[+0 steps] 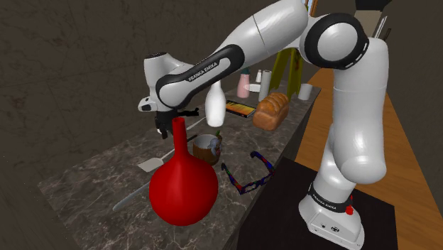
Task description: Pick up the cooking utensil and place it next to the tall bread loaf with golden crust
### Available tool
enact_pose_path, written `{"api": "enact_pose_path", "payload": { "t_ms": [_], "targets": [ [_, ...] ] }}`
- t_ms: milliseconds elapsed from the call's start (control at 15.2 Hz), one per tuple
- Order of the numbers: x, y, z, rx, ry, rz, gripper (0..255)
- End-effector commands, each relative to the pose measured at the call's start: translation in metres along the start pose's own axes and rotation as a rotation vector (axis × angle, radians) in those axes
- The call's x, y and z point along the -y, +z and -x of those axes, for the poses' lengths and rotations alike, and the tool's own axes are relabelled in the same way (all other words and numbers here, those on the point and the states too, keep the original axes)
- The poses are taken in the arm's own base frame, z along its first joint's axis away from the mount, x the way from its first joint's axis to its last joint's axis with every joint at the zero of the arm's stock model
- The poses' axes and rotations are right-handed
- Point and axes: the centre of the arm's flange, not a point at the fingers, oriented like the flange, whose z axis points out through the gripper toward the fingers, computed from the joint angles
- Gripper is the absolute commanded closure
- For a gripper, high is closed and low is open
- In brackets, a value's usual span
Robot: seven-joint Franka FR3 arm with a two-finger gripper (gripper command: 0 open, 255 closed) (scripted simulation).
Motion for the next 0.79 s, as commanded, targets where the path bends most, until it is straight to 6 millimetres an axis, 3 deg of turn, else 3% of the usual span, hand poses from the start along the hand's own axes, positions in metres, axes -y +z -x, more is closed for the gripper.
{"api": "enact_pose_path", "payload": {
  "t_ms": [0, 264, 726],
  "targets": [
    [-0.001, 0.012, -0.001, 0.000, -0.004, 0.000, 0],
    [-0.001, 0.030, -0.001, 0.000, -0.004, 0.000, 0],
    [-0.001, 0.030, -0.001, 0.000, -0.004, 0.000, 0]
  ]
}}
